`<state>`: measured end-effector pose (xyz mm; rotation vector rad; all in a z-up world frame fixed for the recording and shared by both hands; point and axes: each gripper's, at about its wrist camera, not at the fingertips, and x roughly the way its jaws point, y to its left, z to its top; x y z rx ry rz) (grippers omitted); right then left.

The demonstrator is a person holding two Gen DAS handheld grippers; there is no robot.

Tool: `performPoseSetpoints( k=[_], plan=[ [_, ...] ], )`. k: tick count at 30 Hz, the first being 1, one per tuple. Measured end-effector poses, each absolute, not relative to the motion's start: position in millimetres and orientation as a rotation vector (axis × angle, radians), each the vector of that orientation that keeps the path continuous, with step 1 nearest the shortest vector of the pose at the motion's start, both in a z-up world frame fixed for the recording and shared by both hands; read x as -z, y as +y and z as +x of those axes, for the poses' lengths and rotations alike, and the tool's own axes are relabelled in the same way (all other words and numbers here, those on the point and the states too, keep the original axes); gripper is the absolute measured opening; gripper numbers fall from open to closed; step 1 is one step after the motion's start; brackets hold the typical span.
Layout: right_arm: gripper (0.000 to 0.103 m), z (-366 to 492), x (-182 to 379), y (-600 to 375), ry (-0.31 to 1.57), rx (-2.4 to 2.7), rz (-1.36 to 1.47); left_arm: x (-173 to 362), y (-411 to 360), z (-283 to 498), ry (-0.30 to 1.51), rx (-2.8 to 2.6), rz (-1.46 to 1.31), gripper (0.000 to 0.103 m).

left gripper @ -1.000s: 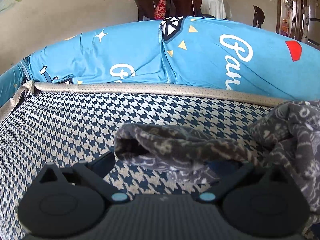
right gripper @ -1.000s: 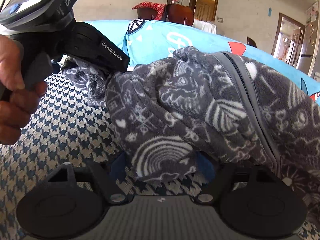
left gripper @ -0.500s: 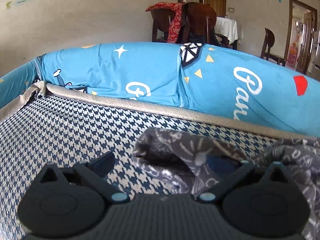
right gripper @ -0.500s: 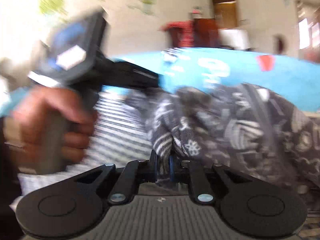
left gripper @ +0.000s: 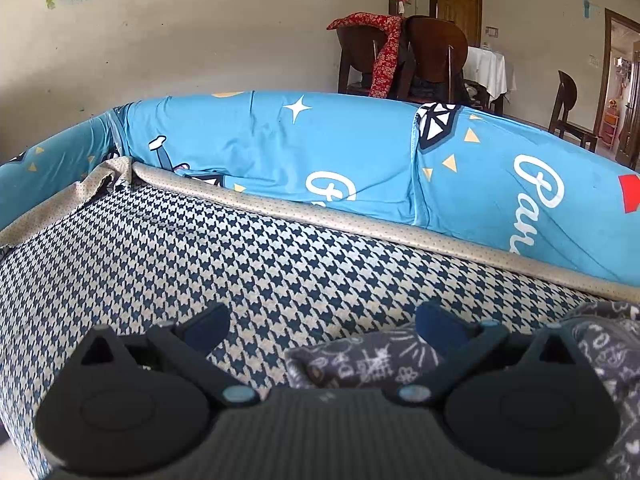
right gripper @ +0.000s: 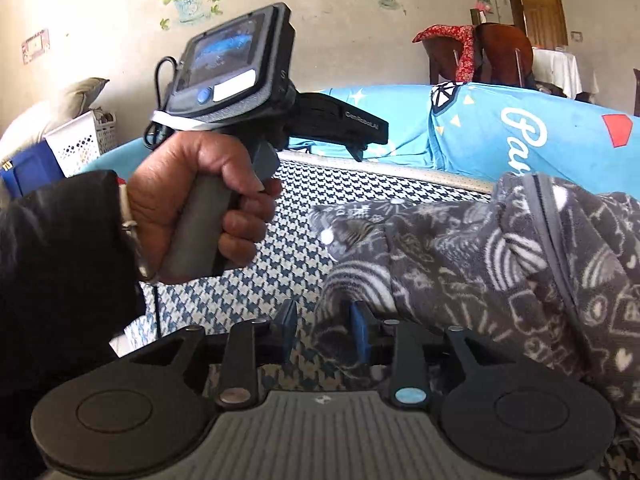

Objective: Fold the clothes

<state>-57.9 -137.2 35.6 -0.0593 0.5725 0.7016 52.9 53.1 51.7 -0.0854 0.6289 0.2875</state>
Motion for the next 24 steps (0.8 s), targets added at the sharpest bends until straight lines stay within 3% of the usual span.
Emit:
performPoseSetpoints(
  k=[4, 11, 24],
  plan=[
    [0.033, -63.9, -30.7, -145.1, 0.600, -0.634, -0.065, -53.8, 44.1, 35.8, 0.624, -0.233, -0.088, 0.103],
    [0.049, -76.1, -17.8, -167.3, 0.679, -0.444, -0.077, -51.5, 35.2, -1.0, 0.639, -0.153, -0.149, 0.103],
    [0.050, -83.4, 3.5, -216.9, 0.782, -0.004, -0.017, -40.9, 20.8, -74.3, 0.617, -0.075, -0.141, 0.103]
  ],
)
